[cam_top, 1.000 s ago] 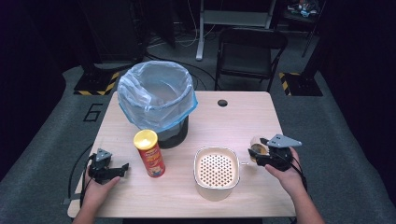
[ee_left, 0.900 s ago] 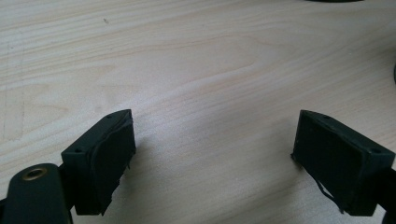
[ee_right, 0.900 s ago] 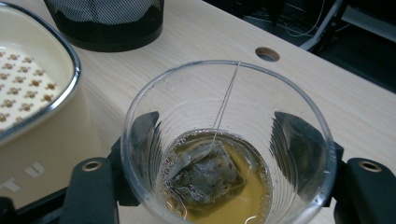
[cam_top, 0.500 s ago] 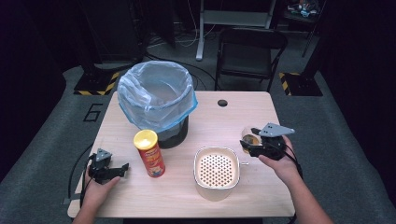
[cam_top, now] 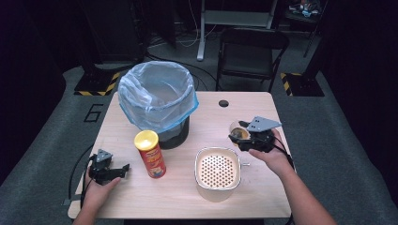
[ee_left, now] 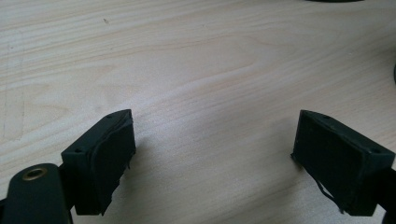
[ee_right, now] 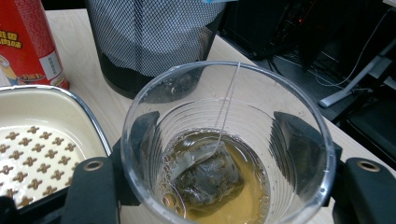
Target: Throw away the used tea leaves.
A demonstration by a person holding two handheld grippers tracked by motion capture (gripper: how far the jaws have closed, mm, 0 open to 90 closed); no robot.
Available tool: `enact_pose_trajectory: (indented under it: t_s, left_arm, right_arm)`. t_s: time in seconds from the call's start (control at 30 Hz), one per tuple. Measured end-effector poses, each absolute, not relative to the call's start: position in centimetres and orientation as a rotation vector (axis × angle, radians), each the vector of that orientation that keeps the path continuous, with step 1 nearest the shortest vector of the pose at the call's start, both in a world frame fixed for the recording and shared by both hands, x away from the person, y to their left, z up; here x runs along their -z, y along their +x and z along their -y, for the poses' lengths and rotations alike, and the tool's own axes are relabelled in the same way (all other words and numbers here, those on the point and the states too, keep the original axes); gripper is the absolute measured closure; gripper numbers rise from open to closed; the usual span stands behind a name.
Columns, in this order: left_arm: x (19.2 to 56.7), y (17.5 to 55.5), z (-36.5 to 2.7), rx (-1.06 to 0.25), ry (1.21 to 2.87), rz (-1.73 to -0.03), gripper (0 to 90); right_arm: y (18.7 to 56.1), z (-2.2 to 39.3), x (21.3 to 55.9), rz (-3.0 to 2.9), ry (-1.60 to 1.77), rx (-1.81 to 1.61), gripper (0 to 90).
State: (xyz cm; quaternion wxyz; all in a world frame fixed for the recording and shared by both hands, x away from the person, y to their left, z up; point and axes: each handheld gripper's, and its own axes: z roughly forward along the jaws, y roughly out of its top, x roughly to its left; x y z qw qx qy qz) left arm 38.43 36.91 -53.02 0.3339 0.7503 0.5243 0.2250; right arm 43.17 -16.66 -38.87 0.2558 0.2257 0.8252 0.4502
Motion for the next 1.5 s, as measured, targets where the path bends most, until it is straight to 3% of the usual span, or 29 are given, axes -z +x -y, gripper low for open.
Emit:
enact_pose_trajectory:
  t_s: [0.7,1.5]
  left_arm:
    - [53.0,38.4,-36.9,-0.587,1.959,-1.368,12.7]
    - [53.0,38.4,-36.9,-0.588,1.958,-1.369,12.7]
  right_arm:
    - [45.0,14.8,39.0,-2.221,0.434,-1.354,33.9]
    - [43.2,12.6,39.7,-2.122,0.169,-1.28,34.7]
